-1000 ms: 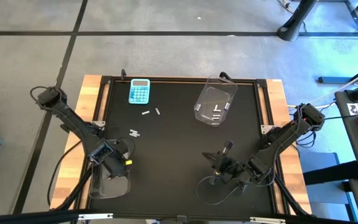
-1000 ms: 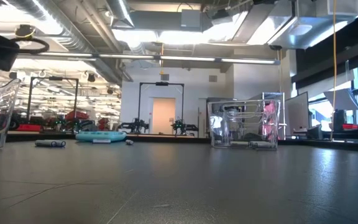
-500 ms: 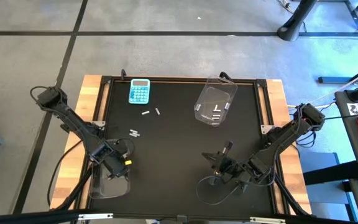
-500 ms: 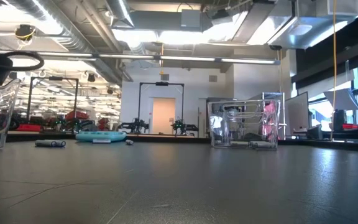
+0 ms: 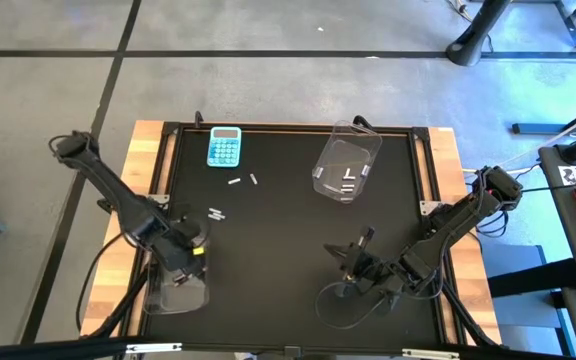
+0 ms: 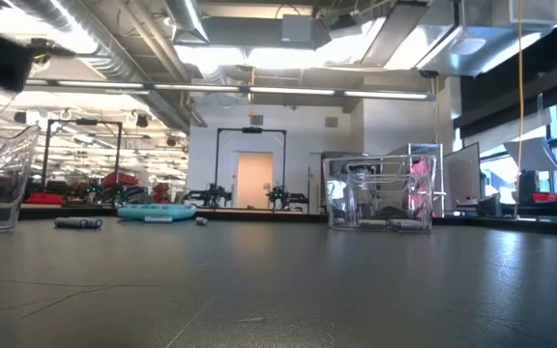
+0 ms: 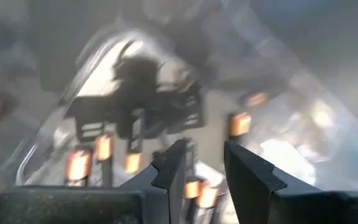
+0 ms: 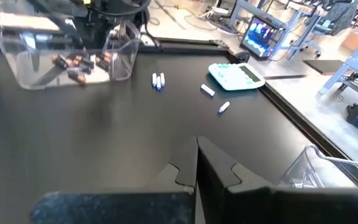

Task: Sort batteries
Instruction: Put the white battery into the top transparent bin

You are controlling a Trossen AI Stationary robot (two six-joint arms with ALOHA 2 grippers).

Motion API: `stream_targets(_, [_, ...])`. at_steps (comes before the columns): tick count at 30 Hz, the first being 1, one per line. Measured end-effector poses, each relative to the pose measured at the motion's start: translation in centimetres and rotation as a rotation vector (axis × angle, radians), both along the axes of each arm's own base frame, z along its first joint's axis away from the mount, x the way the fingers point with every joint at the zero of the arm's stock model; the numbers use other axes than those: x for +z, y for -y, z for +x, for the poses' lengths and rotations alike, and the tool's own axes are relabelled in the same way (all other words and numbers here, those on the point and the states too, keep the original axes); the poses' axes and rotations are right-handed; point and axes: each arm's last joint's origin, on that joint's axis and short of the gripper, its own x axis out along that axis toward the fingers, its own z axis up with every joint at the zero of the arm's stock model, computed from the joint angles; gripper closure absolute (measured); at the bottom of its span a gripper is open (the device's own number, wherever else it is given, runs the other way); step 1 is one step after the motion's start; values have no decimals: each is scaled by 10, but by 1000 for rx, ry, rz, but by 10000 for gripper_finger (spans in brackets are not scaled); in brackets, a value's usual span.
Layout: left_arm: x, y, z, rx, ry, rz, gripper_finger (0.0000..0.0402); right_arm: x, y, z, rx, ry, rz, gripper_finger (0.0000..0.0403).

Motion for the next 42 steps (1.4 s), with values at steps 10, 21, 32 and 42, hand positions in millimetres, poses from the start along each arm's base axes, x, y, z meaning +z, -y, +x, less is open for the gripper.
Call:
stream_targets(10, [49,-13,-2,-36,476,74,302,-3,27,34,-2,-14,119,377])
stream_targets(21, [81,11,28,-88,945,535,302,-46,92,127,185,47,133,296])
stream_targets(32, [39,46,63,-61,883,596,302,-100,199,204,-27,145,95,167])
stream_targets(42, [35,51,62,-59,888,594,302,-114,257,245,-201,-21,187,166])
